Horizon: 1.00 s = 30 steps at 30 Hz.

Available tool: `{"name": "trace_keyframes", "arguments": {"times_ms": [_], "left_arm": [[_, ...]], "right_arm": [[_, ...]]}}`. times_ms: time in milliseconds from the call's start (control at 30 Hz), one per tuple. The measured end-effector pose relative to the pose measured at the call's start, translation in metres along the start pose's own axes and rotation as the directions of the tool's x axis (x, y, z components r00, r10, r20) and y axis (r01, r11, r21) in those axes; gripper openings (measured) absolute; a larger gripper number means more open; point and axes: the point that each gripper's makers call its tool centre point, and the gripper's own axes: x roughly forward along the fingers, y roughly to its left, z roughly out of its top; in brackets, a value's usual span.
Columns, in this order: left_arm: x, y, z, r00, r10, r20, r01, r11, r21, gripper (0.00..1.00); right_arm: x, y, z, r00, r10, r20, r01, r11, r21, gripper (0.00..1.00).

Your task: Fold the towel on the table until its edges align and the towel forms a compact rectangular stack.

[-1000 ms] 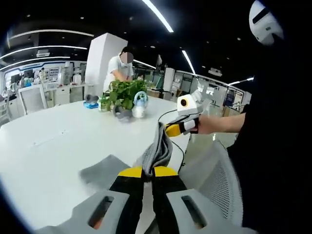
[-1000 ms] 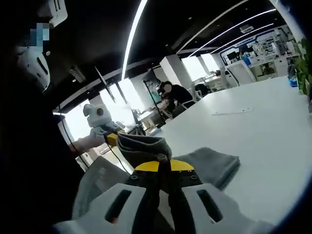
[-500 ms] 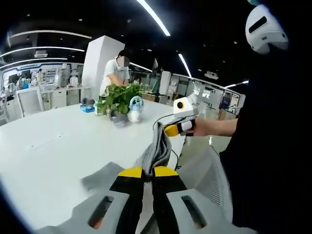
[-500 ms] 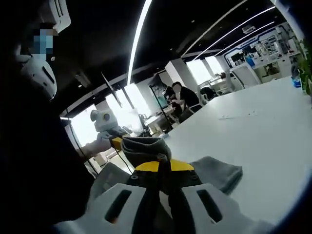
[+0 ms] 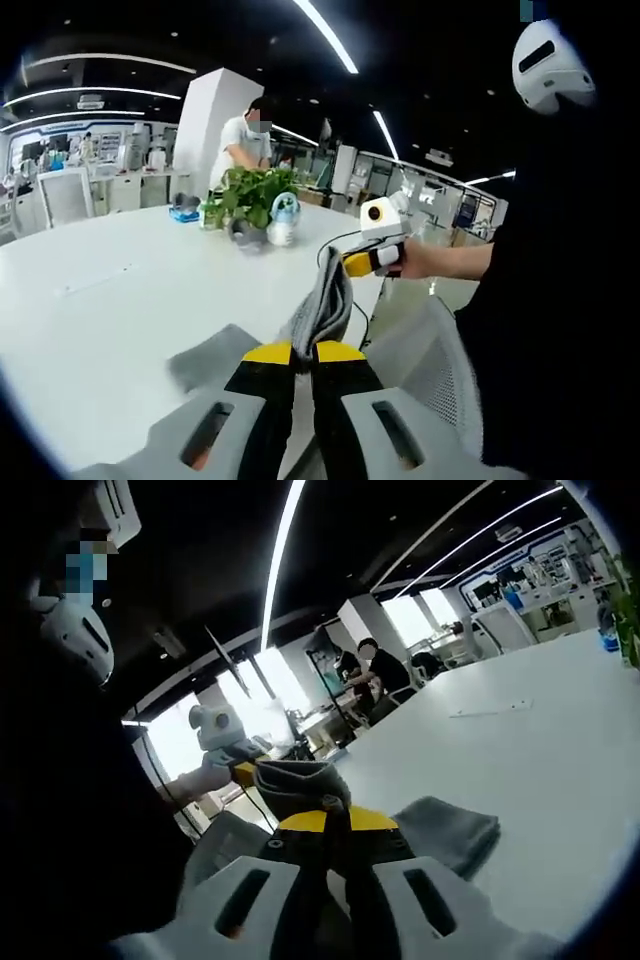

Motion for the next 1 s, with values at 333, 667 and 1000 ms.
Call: {"name": "trace_keyframes", "arguments": {"times_ms": [333,667,1000], "left_arm": [[0.0,0.004,-0.01,0.999,-0.025,-0.047,0.024,1.0,-0.015,0.05],[0.006,0.02,-0.018,0.994,-0.08,-0.079,0.074,0.994,-0.076,0.05],[0.02,0.044,-0.031,0.983,-0.155,-0.103,0.133,0.972,-0.192,0.05]], "right_arm": [[0.003,0.0,-0.007,0.999,-0.006,-0.046,0.006,1.0,0.003,0.01],[0.007,-0.013,-0.013,0.996,0.004,-0.086,0.003,0.997,0.08,0.01],[0.013,-0.039,-0.022,0.983,0.005,-0.184,0.03,0.982,0.184,0.01]]}}
